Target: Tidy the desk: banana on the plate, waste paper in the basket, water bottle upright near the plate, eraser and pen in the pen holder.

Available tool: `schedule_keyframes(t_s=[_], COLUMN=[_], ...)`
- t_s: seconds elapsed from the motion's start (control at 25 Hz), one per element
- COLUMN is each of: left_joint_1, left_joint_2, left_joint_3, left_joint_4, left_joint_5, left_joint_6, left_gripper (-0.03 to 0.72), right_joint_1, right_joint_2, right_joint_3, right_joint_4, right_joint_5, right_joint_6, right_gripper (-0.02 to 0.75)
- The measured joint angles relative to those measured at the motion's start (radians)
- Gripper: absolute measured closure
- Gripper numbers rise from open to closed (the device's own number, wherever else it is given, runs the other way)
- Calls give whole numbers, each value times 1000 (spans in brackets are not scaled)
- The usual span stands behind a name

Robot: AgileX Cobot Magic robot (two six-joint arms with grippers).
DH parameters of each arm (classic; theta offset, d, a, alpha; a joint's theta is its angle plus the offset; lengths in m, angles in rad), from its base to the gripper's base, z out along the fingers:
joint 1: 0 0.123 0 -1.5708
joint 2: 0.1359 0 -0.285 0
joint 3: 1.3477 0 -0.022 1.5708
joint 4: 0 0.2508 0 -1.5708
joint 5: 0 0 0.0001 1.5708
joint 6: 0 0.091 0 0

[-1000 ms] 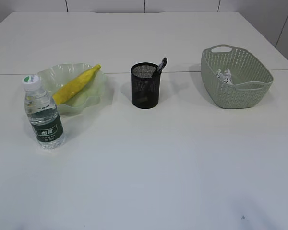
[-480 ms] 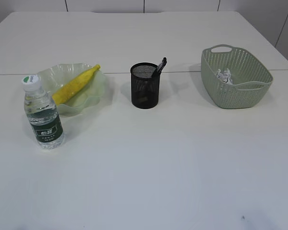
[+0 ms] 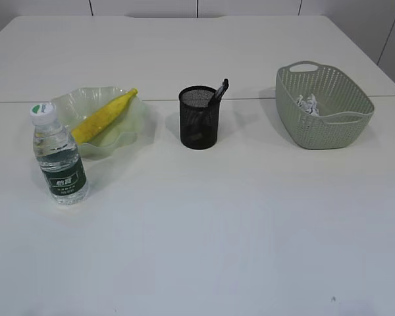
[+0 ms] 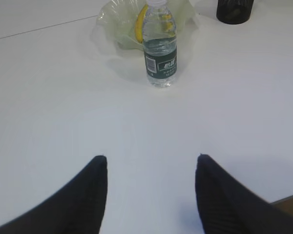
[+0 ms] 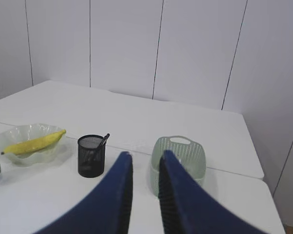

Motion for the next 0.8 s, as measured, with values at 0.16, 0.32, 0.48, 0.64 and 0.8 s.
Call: schedule_keyframes(t_s=[0.16,0.32,0.48,0.64,0.8], left_joint_1=[0,0,0,0,0], left_joint_2=[0,0,0,0,0], left_joint_3=[0,0,0,0,0], left_joint_4=[0,-2,-11,-26,-28], left_joint_5=[0,0,0,0,0], left_joint_6=[0,0,0,0,0], left_gripper=[288,294,295,295,295], right_joint_1=[0,0,0,0,0], right_joint_2=[-39,-60,-62,-62,-81], right_joint_3=[30,32,32,32,39], right_joint_4=[36,43,45,45,45], right_joint_5=[15,31,50,56,64], right_joint_6=[-1,-2,-2,-8,-19], right_gripper=[594,594,594,594,594])
